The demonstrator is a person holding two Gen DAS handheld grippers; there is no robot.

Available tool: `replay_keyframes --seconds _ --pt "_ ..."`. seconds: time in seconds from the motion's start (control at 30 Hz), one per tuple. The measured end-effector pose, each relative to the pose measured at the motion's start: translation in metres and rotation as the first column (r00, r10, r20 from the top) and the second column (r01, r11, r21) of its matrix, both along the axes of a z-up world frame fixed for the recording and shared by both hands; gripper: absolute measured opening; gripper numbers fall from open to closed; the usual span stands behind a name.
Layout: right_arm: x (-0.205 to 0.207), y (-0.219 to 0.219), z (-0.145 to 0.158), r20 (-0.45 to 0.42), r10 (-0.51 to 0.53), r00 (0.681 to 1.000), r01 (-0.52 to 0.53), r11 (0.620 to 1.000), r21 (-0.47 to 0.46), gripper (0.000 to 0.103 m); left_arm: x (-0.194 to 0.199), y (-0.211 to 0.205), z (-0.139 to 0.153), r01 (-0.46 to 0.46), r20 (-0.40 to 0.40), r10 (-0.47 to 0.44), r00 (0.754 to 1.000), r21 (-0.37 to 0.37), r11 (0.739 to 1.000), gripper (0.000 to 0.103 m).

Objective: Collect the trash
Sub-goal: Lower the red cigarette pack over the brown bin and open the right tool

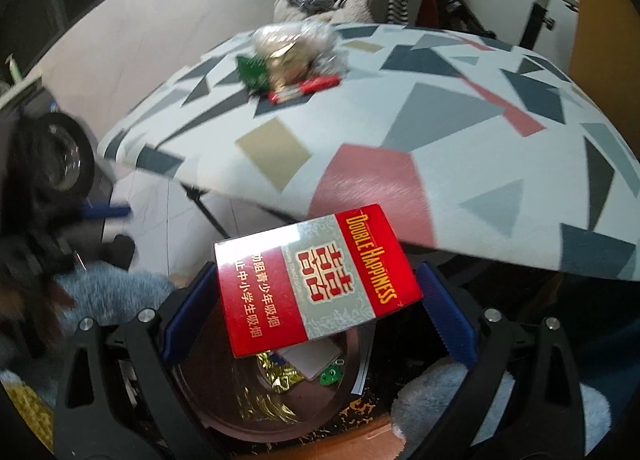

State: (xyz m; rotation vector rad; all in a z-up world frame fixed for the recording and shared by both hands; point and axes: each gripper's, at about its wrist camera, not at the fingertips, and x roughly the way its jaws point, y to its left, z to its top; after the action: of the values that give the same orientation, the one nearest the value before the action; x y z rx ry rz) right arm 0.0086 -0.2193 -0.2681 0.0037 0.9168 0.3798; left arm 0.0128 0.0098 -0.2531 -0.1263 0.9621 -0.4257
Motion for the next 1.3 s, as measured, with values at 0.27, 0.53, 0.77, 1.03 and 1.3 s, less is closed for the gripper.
replay_keyframes --seconds 0.27,0.53,0.77,1.03,1.3 --pt "-0.005 0.048 -0.029 -0.081 0.144 0.986 -0.145 0.989 -0.011 0.095 -0.013 0.046 0.039 -0.135 0.132 0.128 0.983 0.048 0.99 0.097" --pt "-0.005 0.09 -0.094 -0.263 0.26 0.929 -0.303 0.943 -0.139 0.095 -0.016 0.065 0.036 -0.211 0.139 0.205 0.969 0.029 0.977 0.097" --pt "-0.006 0.096 -0.127 -0.354 0.242 0.903 -0.328 0.922 -0.206 0.095 -0.015 0.06 0.033 -0.204 0.14 0.196 0.97 0.039 0.978 0.097" --pt "-0.003 0.083 -0.13 -0.372 0.2 0.907 -0.288 0.937 -0.199 0.096 -0.014 0.055 0.031 -0.198 0.137 0.191 0.972 0.037 0.98 0.097" --pt "0.005 0.072 -0.125 -0.345 0.145 0.927 -0.212 0.963 -0.165 0.097 -0.017 0.055 0.036 -0.198 0.155 0.192 0.969 0.029 0.98 0.097"
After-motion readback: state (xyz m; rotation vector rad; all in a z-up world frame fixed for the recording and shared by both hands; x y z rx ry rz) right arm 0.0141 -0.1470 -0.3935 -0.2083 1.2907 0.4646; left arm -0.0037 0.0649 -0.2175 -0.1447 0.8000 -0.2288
